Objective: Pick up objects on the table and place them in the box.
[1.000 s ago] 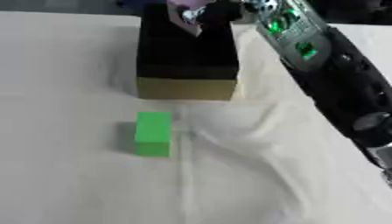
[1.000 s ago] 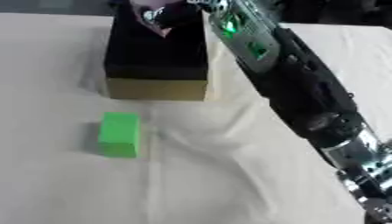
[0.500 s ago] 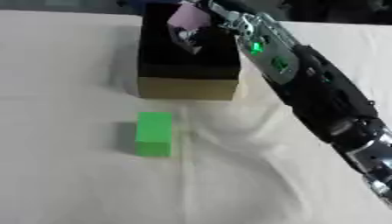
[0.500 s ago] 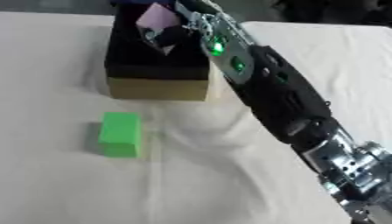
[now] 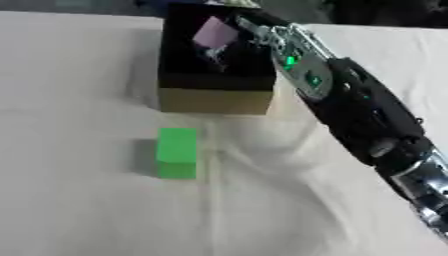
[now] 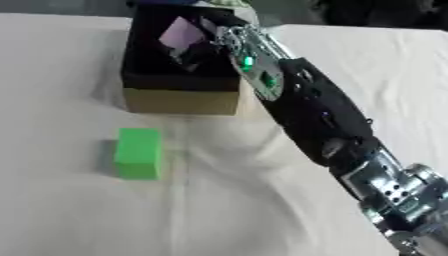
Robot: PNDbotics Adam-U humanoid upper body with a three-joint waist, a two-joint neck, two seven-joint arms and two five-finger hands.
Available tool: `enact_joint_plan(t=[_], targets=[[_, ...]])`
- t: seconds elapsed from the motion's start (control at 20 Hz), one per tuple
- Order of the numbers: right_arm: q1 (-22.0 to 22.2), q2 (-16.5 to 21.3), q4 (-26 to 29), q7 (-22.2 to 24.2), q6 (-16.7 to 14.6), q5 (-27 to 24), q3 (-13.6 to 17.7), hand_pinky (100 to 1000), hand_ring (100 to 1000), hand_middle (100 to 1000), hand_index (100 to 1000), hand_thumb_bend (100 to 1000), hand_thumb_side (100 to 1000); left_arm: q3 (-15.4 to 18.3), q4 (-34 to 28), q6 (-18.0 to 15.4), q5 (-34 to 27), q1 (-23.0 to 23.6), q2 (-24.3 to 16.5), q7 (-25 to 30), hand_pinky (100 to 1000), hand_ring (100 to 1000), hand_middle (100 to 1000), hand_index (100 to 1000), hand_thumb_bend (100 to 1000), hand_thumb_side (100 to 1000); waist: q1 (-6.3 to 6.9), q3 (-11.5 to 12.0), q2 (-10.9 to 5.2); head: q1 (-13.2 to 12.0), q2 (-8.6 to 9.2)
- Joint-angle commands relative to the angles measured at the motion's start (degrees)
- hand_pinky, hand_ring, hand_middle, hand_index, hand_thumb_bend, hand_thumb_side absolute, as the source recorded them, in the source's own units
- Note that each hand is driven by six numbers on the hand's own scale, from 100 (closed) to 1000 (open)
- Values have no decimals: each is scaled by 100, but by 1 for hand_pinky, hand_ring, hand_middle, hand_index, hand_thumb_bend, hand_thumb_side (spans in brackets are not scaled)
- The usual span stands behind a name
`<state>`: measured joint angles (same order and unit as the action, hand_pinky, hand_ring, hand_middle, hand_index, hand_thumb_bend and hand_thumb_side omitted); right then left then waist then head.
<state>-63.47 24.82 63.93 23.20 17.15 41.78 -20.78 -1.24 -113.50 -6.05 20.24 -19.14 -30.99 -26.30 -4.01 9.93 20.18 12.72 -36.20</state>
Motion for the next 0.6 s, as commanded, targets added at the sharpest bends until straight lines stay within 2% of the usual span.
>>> enact_joint_plan(t=[0.05, 0.2, 0.6], targets=[[-125, 67, 41, 97, -27, 265, 109, 875, 874, 818, 923, 420, 684, 21, -109, -7, -28, -56, -98, 11, 686, 764, 680, 810, 306, 1000, 33, -6, -121, -33, 27], [-141, 60, 72, 116, 1, 386, 146, 874, 868, 809, 925, 445, 705, 24, -109, -10, -32, -55, -97, 4, 686, 763, 678, 810, 307, 1000, 41, -12, -134, -50, 25], [-191, 148, 590, -65, 80, 244, 280, 863, 846, 796, 923, 386, 737, 39, -109, -8, -45, -50, -96, -18, 685, 762, 675, 809, 311, 1000, 56, -69, -187, -99, 38]])
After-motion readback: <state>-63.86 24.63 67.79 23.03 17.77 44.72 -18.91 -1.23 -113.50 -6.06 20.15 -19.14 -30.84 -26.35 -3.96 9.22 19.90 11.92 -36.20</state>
